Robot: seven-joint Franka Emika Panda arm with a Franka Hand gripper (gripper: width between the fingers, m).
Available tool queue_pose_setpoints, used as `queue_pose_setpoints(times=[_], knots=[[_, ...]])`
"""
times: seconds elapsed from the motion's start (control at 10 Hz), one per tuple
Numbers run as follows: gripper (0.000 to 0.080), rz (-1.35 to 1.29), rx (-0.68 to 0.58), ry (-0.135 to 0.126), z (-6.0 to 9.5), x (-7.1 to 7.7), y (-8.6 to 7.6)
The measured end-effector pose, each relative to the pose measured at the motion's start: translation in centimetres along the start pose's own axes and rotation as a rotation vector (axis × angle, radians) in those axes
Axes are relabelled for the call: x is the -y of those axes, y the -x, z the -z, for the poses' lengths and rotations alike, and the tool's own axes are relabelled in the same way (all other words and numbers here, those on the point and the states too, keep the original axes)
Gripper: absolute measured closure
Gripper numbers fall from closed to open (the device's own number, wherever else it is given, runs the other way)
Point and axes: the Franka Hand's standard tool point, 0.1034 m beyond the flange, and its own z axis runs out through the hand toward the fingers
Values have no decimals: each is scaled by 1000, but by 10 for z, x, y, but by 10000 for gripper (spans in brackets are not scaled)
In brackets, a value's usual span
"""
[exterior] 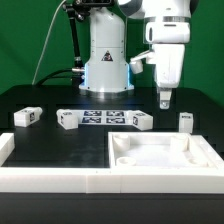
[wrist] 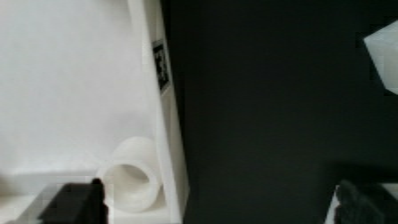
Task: Assemble one leg
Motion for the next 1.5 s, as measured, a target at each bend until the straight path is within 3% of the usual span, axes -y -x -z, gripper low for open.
queue_pose_setpoints(times=[0.4,0.6,1.1,1.5], knots=[[151,-226,-2,-3,-1,1,-1],[151,-522,-40,4,-6,17,-9],[151,-1125,-56,-56,-19,34,-31],[151,-1473,-49,-95,-24,39,-39]])
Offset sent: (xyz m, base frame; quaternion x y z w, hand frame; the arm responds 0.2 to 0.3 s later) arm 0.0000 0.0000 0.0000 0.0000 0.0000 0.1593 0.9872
